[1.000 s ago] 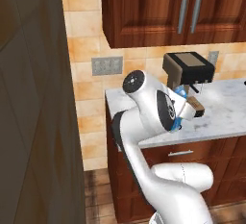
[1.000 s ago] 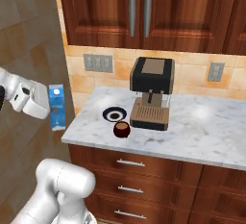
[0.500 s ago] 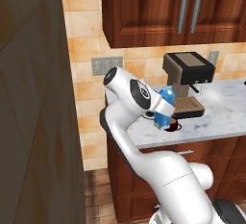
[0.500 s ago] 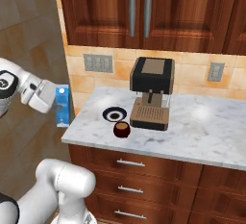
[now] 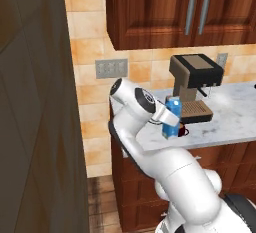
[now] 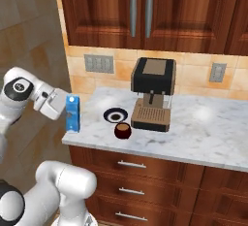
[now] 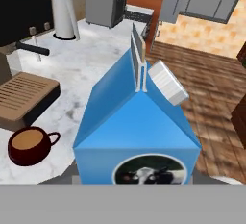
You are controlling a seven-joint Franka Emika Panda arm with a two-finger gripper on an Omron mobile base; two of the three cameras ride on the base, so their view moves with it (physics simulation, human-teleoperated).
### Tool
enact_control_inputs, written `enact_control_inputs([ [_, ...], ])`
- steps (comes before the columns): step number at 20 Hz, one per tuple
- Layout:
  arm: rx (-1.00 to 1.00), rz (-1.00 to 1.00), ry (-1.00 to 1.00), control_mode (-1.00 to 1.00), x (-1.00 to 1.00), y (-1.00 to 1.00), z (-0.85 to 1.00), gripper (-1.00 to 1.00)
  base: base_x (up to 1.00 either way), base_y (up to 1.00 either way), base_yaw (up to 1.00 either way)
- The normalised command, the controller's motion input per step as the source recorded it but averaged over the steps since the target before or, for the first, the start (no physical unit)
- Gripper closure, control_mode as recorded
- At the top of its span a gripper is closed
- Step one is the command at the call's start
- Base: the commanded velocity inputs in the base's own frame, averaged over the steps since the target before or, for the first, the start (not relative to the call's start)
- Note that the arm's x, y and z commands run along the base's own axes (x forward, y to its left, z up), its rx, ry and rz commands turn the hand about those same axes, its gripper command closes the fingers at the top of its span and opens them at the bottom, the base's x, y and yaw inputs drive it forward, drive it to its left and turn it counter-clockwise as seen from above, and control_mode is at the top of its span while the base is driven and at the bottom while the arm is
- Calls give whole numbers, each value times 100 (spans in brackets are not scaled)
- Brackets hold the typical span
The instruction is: Take a sugar cube from the saucer and place it inside the coffee. Then, grab milk from the fridge and place it next to the coffee on the counter to sweeten the coffee.
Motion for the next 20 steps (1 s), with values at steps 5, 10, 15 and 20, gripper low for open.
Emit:
enact_control_inputs([
  [5,-4,0,0,-100,45,-8,-31,100,0,0,0],
  [10,-1,0,0,-100,42,-12,-28,100,0,0,0],
  [15,0,0,0,-100,50,-5,-18,100,0,0,0],
  [20,0,0,0,-100,59,-3,-18,100,0,0,0],
])
